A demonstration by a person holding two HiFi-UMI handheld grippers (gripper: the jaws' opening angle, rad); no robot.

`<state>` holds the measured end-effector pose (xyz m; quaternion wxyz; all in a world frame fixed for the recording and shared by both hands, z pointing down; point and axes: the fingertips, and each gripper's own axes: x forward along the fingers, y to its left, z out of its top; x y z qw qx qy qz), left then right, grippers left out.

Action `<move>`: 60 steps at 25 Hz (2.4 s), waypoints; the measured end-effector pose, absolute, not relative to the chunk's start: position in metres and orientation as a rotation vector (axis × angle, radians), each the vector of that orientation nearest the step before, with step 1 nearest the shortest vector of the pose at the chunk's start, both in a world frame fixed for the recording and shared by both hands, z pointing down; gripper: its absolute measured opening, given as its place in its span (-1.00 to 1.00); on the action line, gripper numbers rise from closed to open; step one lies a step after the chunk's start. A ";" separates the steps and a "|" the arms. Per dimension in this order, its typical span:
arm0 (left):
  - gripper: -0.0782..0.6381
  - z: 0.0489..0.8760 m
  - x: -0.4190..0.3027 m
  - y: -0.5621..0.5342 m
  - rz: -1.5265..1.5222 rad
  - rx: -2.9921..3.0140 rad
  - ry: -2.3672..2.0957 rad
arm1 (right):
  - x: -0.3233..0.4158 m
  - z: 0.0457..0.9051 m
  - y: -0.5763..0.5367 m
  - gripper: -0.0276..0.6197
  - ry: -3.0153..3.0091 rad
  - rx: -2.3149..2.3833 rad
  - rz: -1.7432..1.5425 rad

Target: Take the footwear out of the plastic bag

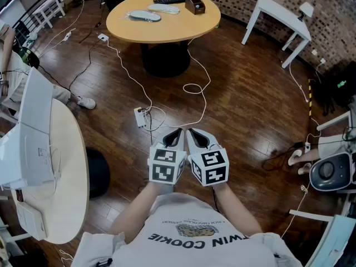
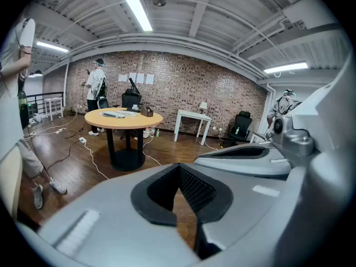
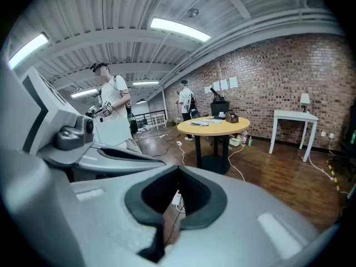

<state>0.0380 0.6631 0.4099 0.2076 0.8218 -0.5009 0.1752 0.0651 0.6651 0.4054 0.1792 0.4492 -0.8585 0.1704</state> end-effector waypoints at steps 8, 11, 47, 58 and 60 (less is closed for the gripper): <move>-0.76 0.408 -0.015 0.566 0.463 2.301 -1.360 | 0.016 0.405 0.568 -0.91 -2.415 1.320 0.496; -0.76 0.407 -0.028 0.541 0.459 2.310 -1.344 | 0.001 0.403 0.542 -0.91 -2.416 1.326 0.485; -0.76 0.419 0.041 0.184 0.434 2.204 -1.503 | 0.073 0.415 0.185 -0.91 -2.520 1.201 0.504; -0.76 0.427 0.031 0.111 0.422 2.186 -1.513 | 0.058 0.425 0.108 -0.91 -2.515 1.167 0.471; -0.76 0.430 0.024 0.090 0.427 2.198 -1.507 | 0.050 0.426 0.087 -0.91 -2.509 1.173 0.459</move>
